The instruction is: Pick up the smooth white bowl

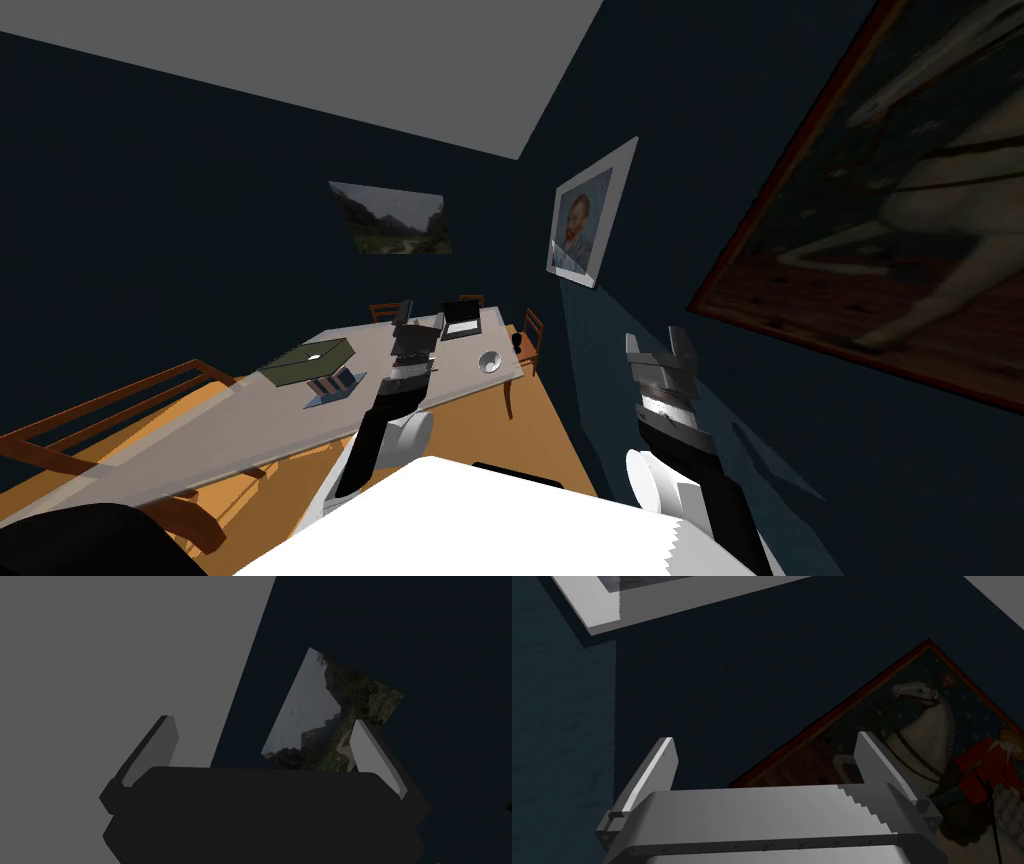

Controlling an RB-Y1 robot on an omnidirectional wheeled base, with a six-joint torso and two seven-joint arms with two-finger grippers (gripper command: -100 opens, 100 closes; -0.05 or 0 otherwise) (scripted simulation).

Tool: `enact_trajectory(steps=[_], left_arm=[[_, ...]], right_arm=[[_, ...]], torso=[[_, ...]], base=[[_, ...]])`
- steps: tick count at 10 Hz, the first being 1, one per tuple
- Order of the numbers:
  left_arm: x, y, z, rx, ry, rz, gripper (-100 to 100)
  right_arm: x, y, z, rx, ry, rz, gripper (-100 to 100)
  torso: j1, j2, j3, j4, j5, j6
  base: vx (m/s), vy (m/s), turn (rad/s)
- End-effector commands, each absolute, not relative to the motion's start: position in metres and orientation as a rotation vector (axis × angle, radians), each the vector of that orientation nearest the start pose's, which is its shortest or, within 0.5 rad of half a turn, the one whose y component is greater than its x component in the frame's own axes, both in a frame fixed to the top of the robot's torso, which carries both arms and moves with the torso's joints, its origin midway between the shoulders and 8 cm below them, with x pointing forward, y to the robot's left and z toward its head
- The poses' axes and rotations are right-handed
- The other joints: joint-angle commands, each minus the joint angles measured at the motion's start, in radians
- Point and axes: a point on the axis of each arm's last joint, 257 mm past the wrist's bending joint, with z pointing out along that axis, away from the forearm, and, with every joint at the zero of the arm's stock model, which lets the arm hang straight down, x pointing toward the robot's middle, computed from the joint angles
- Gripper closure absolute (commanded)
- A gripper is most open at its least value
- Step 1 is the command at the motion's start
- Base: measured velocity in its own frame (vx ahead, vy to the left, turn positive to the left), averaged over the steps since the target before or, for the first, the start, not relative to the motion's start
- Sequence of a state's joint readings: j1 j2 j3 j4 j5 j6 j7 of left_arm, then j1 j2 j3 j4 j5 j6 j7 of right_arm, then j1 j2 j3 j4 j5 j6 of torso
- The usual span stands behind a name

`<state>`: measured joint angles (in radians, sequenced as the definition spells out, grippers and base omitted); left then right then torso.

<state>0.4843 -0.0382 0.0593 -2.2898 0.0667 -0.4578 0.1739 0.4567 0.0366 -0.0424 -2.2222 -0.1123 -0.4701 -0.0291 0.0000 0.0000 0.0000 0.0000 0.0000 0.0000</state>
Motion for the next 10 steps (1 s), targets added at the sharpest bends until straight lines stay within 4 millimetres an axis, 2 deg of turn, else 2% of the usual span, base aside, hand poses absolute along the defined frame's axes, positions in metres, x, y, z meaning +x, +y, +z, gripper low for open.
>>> enact_trajectory(steps=[1, 6, 7, 10], left_arm=[[0.354, 0.305, 0.017, -0.789, 0.553, -1.444, -100], [0.395, 0.297, -0.028, -0.827, 0.738, -1.406, -100], [0.395, 0.297, -0.029, -0.828, 0.739, -1.405, -100], [0.425, 0.298, -0.065, -0.878, 0.849, -1.361, -100]], right_arm=[[0.358, -0.309, 0.007, 0.8, 0.527, 1.361, 0], [0.358, -0.309, 0.007, 0.8, 0.527, 1.361, 0], [0.358, -0.309, 0.007, 0.8, 0.527, 1.361, 0], [0.358, -0.309, 0.007, 0.8, 0.527, 1.361, 0]], torso=[[0.0, 0.0, 0.0, 0.0, 0.0, 0.0], [-0.004, 0.003, 0.002, 0.001, -0.001, 0.0], [-0.004, 0.003, 0.002, 0.001, -0.001, 0.0], [-0.003, 0.002, 0.001, 0.0, -0.001, 0.0]], base=[[-0.023, -0.02, 0.028], [-0.049, -0.055, 0.03], [-0.03, -0.036, 0.01], [-0.033, -0.051, 0.031]])
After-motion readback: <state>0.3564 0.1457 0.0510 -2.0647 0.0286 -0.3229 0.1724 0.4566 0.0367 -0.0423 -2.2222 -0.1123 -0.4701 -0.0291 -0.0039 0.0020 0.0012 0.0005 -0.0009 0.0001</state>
